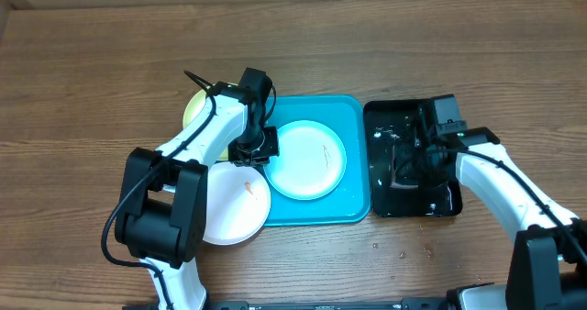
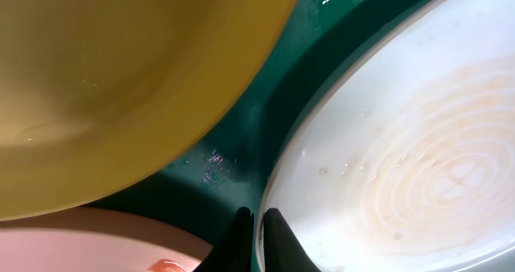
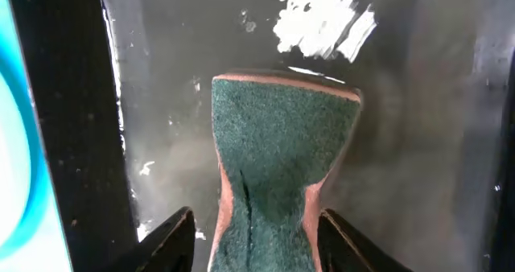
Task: Clean dirty plates on tray and stack at the side
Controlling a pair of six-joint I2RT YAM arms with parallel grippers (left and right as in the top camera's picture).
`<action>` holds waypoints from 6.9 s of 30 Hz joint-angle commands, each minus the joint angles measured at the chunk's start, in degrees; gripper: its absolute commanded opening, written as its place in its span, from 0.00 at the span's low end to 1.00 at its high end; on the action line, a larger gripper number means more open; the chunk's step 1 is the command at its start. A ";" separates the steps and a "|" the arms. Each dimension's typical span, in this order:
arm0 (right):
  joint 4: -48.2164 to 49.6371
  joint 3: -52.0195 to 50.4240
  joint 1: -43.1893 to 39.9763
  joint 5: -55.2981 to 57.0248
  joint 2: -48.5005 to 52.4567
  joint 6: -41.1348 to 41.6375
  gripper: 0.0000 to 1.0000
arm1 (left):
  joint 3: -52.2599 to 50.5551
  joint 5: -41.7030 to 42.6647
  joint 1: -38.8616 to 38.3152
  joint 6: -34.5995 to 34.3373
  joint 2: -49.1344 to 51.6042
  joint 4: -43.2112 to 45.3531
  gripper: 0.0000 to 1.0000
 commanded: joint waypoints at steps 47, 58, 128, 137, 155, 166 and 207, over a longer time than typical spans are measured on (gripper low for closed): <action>-11.67 13.35 -0.04 1.03 -1.25 0.26 0.04 | 1.01 -0.63 -0.07 -0.79 0.59 1.31 0.14; -11.98 13.42 -0.04 1.79 -1.25 -0.72 0.04 | 0.98 -0.55 -0.11 -3.74 0.59 1.55 0.04; -7.74 23.10 22.40 3.67 7.76 5.57 0.04 | 0.81 -1.03 -3.13 -7.78 0.59 2.62 0.04; -4.50 23.10 23.21 9.60 15.50 7.04 0.04 | 0.81 -1.03 -3.13 -7.34 0.59 2.14 0.04; 3.37 18.10 22.97 9.38 19.26 7.34 0.04 | 0.81 -1.03 -3.13 -6.91 0.59 2.14 0.04; 5.16 17.79 22.67 -5.44 25.38 8.50 0.04 | 0.81 -1.03 -3.13 -6.47 0.59 2.16 0.04; -24.17 25.79 -2.84 -14.49 11.28 -4.83 0.04 | 0.81 -1.03 -3.08 -5.86 0.59 2.23 0.04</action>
